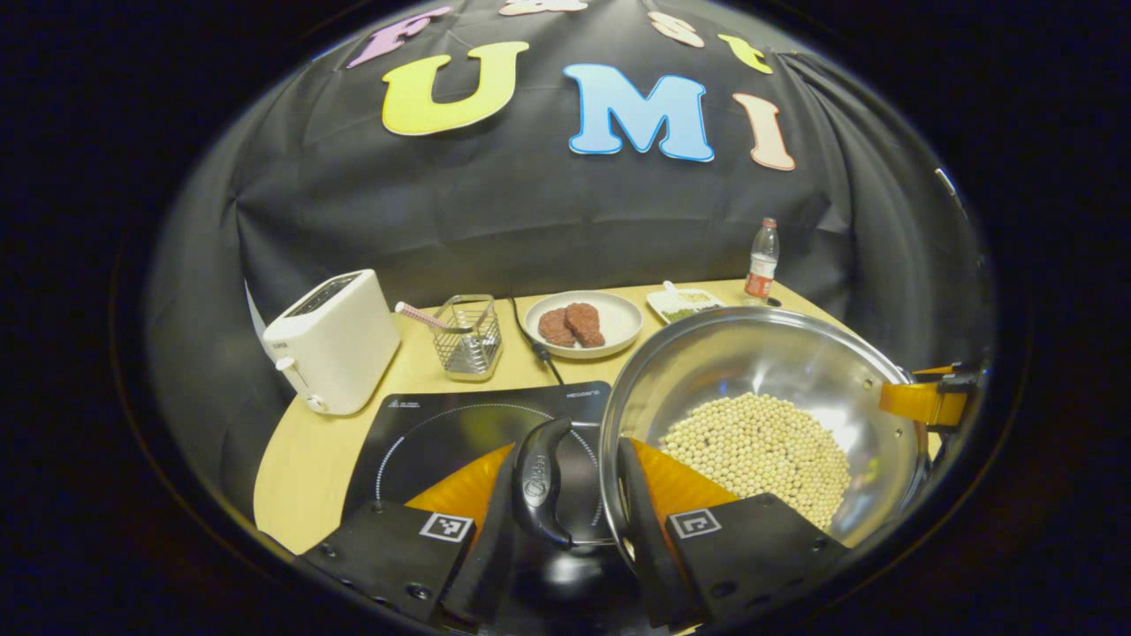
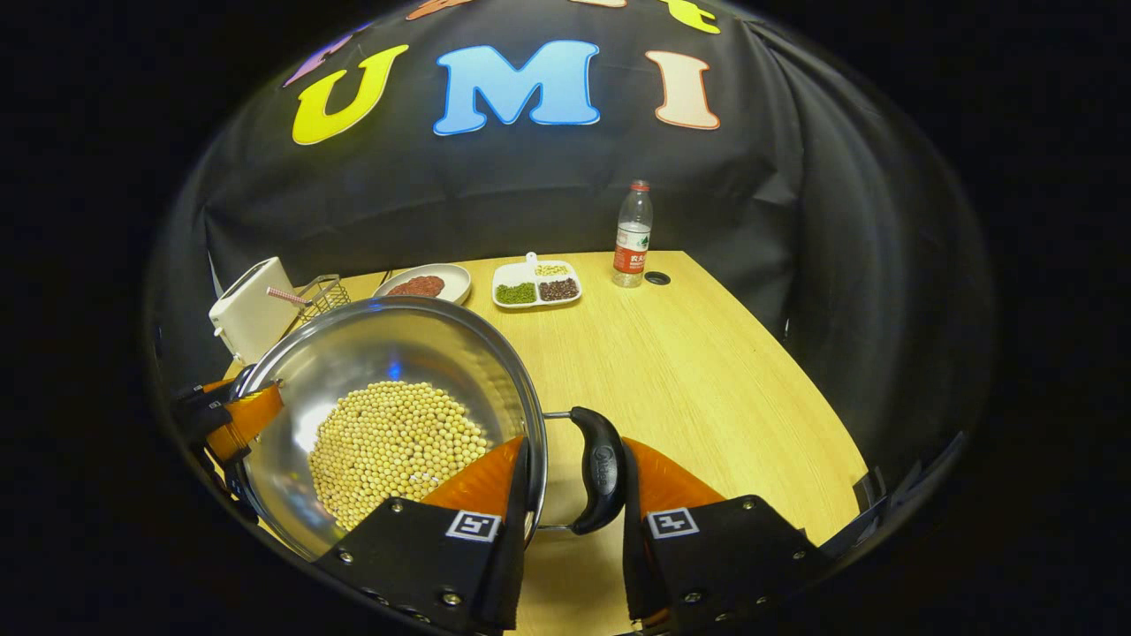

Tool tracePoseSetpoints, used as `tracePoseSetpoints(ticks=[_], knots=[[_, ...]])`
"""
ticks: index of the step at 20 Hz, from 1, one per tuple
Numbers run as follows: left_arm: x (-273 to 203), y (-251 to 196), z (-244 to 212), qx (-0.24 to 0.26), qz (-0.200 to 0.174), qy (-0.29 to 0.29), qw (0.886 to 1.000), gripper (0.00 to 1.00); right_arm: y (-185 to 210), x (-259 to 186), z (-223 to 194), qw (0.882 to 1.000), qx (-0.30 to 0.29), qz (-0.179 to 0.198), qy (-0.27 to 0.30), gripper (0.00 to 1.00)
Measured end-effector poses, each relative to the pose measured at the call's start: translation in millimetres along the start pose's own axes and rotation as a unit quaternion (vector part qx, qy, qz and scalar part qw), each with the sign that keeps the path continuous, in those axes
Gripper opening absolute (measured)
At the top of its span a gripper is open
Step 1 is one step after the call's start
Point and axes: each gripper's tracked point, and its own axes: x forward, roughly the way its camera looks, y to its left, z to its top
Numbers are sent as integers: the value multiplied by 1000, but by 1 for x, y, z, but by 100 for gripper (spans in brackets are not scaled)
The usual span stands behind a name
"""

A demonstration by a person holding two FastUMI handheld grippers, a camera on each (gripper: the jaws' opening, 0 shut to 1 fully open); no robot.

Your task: First push the handle of the pot to place it horizontally, then grasp the pot with both hands and set it on the induction cooktop.

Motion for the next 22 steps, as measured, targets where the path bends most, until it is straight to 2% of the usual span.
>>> tracePoseSetpoints(ticks=[5, 6, 7, 9, 11, 18, 19, 20, 22], knots=[[2, 43, -6, -1, 8, 1, 1000, 66, 40, 4, 1, 1000, -4, 5, 4, 46], [3, 53, -5, -3, 12, 0, 1000, 63, 50, 6, 3, 1000, -7, 8, 5, 46], [4, 63, -5, -5, 16, 1, 1000, 66, 59, 7, 4, 1000, -9, 12, 4, 46], [5, 83, -6, -8, 24, 2, 1000, 63, 78, 12, 7, 1000, -12, 20, 4, 46], [7, 101, -7, -10, 32, 3, 999, 66, 94, 15, 9, 1000, -16, 26, 5, 46], [10, 152, -19, -18, 53, 10, 998, 66, 144, 24, 9, 999, -28, 44, 11, 46], [12, 158, -20, -19, 55, 12, 998, 63, 149, 25, 10, 998, -30, 46, 11, 46], [12, 162, -21, -20, 57, 13, 998, 66, 154, 27, 10, 998, -32, 48, 10, 46], [15, 172, -24, -21, 61, 15, 998, 63, 163, 30, 10, 998, -35, 51, 10, 46]])
